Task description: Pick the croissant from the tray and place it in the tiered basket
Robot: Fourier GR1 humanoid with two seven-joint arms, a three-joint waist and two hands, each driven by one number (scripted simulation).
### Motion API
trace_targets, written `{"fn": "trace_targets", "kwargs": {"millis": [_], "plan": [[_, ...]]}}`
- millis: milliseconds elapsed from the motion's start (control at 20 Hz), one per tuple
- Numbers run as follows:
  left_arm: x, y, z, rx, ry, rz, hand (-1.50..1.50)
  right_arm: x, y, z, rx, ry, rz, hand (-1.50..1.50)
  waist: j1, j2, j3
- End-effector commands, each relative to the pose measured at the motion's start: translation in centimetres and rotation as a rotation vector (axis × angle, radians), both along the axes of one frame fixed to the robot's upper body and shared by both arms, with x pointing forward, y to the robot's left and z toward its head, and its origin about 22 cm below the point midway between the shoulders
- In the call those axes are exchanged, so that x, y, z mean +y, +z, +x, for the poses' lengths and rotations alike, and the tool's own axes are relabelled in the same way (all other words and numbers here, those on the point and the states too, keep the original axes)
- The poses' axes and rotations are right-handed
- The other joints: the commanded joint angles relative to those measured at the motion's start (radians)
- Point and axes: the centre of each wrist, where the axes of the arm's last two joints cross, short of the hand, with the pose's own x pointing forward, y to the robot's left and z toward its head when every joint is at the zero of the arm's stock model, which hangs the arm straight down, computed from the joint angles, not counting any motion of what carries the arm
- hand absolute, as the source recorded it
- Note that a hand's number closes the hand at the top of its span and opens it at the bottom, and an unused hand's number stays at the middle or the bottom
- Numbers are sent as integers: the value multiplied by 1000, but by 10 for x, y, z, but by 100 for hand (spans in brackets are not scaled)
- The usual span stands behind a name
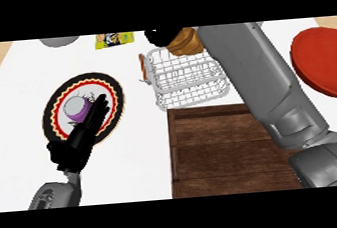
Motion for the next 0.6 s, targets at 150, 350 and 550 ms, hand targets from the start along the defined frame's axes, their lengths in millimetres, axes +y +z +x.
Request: {"fn": "trace_targets", "kwargs": {"millis": [150, 350, 550], "plan": [[-8, 0, 3, -6, 15, 9, 0, 15, -13, 5, 359, -57, 64, 150, -9, -4, 0], [-7, 17, 3, -6, -3, 2, 0, 6, -18, 8, 436, -70, 167, -150, -5, -4, 1], [-5, -3, -12, 15, 8, -5, 0, -17, -6, 8, 378, -123, 286, -150, -14, -6, 1]]}}
